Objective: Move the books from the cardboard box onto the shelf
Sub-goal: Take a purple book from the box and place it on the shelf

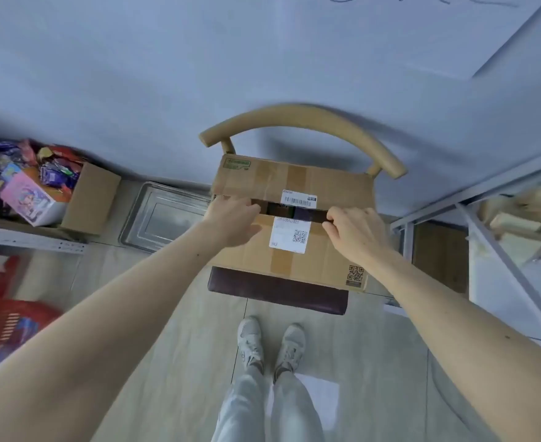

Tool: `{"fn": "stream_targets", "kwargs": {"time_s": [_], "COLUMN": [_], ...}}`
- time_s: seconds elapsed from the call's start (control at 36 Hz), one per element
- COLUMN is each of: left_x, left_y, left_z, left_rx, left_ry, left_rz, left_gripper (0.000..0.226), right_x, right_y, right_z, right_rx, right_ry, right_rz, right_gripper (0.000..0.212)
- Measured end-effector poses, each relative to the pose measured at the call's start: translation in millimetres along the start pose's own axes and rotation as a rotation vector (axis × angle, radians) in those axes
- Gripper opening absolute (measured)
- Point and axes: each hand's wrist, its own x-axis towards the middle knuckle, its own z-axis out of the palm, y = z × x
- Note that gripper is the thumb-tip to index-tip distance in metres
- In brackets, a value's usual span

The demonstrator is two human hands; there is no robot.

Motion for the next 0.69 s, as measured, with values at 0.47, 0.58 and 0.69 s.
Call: {"fn": "stream_targets", "kwargs": {"time_s": [0.47,0.58,0.69], "left_x": [-49,-52,-47], "left_y": [4,10,20], "left_z": [-5,22,51], "left_rx": [-0.351,-0.199,0.017], "left_ry": [-0.446,-0.437,-0.316], "left_rz": [0.076,0.174,0.246], "left_gripper": [0.06,0.091,0.119], "right_x": [-49,-46,-26], "right_y": [-17,-22,-27], "right_z": [-25,-17,-3], "right_rx": [0.251,0.249,0.307], "right_ry": [-0.493,-0.589,-0.459], "right_rz": [0.034,0.025,0.048], "right_gripper": [0.052,0.047,0.05]}}
